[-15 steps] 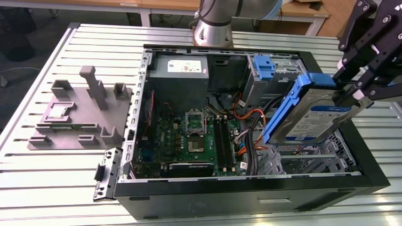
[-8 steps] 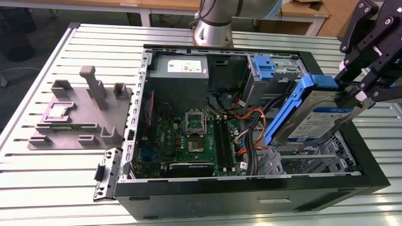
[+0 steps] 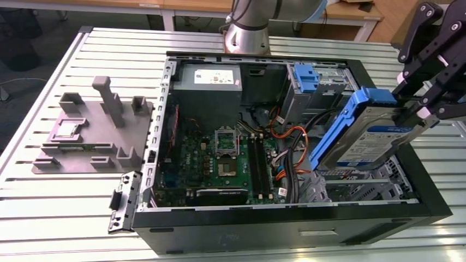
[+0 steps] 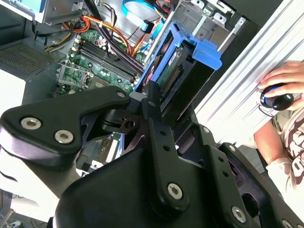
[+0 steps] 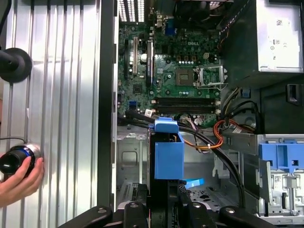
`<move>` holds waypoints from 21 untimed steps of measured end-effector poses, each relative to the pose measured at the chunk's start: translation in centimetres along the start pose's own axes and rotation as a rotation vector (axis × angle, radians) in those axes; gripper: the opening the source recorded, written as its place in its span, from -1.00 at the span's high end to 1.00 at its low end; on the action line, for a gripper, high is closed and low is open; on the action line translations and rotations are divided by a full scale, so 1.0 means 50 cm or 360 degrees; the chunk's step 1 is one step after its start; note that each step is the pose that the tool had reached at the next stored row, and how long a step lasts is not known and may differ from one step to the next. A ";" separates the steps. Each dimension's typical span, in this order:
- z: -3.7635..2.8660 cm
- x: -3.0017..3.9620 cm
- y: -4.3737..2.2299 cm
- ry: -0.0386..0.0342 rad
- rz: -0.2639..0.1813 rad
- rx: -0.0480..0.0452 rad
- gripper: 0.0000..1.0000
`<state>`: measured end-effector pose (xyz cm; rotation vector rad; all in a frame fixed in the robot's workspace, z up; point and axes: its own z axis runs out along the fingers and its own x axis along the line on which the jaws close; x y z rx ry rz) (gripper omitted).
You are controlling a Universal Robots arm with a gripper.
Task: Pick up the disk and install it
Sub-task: 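Insert the disk into the insertion slot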
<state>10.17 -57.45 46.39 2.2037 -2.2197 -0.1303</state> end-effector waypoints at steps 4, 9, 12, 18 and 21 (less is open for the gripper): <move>0.004 0.000 -0.013 0.0000 -0.0004 -0.0001 0.30; 0.007 0.000 -0.023 0.0002 -0.0019 -0.0001 0.30; 0.008 0.000 -0.030 0.0002 -0.0028 -0.0002 0.30; 0.010 0.000 -0.039 0.0002 -0.0033 -0.0002 0.30; 0.010 0.000 -0.043 0.0002 -0.0033 -0.0002 0.30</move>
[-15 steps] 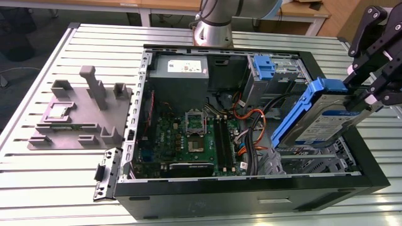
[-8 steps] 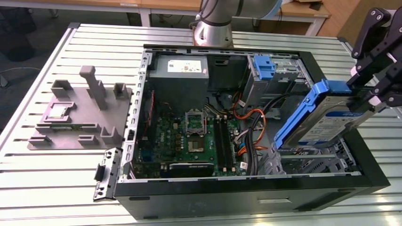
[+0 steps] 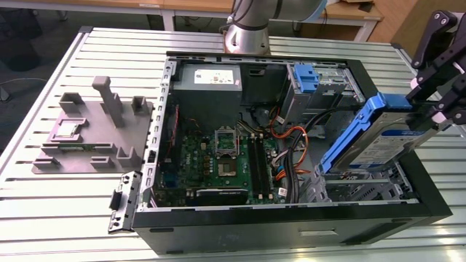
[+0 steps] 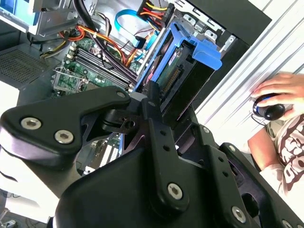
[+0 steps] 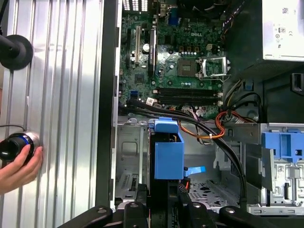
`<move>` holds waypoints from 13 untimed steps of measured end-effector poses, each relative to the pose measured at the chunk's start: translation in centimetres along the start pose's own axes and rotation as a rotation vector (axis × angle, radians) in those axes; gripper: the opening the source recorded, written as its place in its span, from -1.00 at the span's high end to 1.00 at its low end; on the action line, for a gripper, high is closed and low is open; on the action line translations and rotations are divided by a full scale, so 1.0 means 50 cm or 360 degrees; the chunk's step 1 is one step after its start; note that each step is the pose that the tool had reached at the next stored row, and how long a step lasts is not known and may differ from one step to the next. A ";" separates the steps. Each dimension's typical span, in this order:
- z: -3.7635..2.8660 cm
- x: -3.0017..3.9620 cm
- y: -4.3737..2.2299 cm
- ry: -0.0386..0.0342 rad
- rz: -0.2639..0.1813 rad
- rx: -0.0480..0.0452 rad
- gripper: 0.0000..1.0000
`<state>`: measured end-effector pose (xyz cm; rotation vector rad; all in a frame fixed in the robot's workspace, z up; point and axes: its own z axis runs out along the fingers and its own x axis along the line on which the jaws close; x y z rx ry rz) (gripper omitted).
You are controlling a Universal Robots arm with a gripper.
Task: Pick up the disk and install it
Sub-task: 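Insert the disk into the insertion slot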
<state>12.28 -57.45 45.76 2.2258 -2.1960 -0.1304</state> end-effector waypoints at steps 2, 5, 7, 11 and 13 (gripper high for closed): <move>0.001 0.000 -0.001 0.0000 0.0000 0.0000 0.30; 0.004 0.000 -0.001 0.0000 0.0000 0.0000 0.30; 0.006 0.000 -0.002 0.0000 -0.0001 0.0000 0.30; 0.006 0.000 -0.002 0.0000 -0.0001 0.0000 0.30; 0.007 0.000 -0.002 0.0000 -0.0001 0.0000 0.30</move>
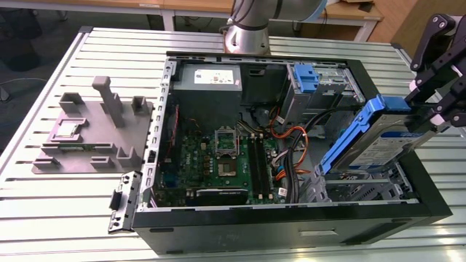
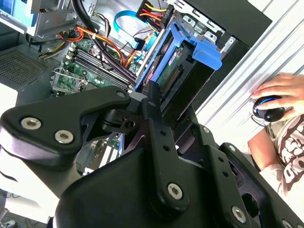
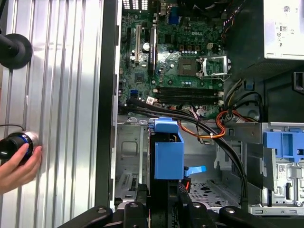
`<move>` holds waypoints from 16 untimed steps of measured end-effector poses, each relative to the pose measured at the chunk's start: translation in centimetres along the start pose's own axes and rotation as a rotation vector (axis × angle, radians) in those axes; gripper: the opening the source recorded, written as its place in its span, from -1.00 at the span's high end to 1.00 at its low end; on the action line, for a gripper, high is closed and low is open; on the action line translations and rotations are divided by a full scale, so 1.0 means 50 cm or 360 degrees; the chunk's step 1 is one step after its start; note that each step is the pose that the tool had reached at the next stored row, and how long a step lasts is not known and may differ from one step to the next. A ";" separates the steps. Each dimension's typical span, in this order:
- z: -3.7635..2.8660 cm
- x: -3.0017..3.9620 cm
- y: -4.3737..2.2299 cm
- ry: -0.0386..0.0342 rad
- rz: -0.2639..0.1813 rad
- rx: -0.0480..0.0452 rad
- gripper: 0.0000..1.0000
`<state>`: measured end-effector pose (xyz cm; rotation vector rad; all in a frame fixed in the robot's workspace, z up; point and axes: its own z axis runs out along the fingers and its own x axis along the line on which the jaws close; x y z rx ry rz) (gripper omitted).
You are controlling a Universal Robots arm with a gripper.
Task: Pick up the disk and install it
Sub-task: 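Insert the disk into the insertion slot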
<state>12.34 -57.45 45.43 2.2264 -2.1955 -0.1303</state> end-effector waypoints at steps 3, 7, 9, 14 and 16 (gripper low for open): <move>0.002 0.000 0.000 0.0000 0.0000 0.0000 0.30; 0.005 0.000 -0.001 0.0000 0.0000 0.0000 0.30; 0.006 0.000 -0.003 0.0000 0.0000 0.0000 0.30; 0.008 0.001 -0.003 0.0000 0.0002 0.0000 0.30; 0.009 0.001 -0.003 0.0000 0.0011 0.0001 0.30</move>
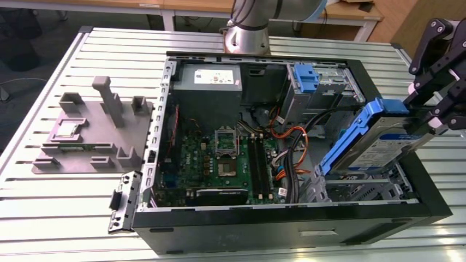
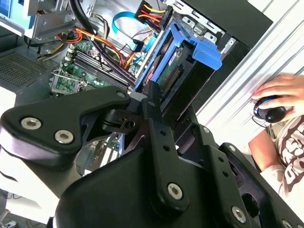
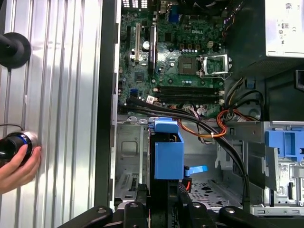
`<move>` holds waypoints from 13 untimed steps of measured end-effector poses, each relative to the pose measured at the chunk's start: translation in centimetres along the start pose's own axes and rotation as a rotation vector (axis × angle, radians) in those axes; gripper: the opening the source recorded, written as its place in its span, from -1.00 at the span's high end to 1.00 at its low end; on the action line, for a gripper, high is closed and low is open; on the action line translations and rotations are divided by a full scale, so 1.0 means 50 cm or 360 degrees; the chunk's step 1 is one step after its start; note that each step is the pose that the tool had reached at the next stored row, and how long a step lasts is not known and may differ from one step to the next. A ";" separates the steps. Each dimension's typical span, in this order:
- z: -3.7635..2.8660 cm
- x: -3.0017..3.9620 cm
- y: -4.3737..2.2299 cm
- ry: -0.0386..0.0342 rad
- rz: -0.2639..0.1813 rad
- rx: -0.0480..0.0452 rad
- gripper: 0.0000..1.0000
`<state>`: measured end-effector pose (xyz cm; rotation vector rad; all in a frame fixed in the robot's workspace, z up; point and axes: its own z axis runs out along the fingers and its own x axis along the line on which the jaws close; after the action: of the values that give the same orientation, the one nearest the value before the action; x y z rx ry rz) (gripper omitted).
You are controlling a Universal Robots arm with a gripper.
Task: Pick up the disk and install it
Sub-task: 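Insert the disk into the insertion slot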
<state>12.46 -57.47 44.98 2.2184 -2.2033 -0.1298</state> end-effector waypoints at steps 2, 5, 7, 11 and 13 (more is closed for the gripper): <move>0.000 0.000 0.000 0.0000 0.0005 0.0000 0.30; 0.001 0.000 0.000 -0.0002 0.0023 0.0001 0.30; 0.001 0.000 0.000 -0.0002 0.0025 0.0001 0.30; 0.001 0.002 0.000 -0.0002 0.0026 0.0001 0.30; 0.001 0.002 0.000 -0.0002 0.0026 0.0001 0.30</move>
<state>12.46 -57.57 44.94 2.2010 -2.2218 -0.1300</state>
